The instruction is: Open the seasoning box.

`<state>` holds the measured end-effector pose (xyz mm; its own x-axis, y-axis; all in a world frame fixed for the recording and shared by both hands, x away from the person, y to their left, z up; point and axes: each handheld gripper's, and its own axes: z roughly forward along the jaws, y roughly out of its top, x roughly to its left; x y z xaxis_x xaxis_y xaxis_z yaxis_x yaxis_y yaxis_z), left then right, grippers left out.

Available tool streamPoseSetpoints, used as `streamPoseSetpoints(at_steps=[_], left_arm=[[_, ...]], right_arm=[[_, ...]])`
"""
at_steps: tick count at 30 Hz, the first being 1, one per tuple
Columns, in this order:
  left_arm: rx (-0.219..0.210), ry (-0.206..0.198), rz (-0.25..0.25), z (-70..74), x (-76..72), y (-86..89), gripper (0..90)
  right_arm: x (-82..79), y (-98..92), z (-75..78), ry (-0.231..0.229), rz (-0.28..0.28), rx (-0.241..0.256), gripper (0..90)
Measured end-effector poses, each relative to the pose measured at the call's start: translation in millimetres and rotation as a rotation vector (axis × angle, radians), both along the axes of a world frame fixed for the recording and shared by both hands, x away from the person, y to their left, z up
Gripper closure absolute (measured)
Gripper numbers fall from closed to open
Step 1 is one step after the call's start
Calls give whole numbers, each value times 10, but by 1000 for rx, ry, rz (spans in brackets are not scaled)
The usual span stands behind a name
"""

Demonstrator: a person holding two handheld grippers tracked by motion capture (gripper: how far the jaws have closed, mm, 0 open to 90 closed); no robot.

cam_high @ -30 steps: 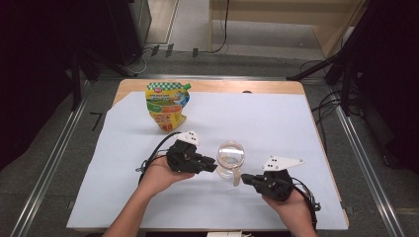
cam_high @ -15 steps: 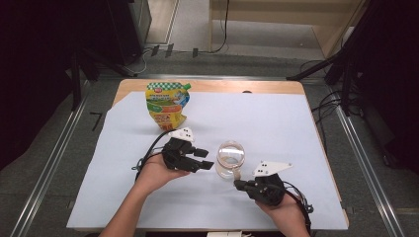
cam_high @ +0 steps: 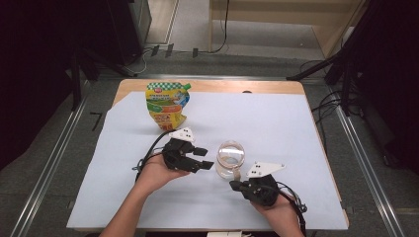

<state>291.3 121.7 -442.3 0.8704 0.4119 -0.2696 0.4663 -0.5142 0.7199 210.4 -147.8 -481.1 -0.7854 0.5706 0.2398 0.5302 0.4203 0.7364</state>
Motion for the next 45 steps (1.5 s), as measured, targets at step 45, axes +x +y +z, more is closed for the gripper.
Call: streamPoseSetpoints(at_steps=[45], left_arm=[[12, 8, 6, -53, 5, -1, 428]], right_arm=[[530, -611, -79, -27, -295, -18, 900]])
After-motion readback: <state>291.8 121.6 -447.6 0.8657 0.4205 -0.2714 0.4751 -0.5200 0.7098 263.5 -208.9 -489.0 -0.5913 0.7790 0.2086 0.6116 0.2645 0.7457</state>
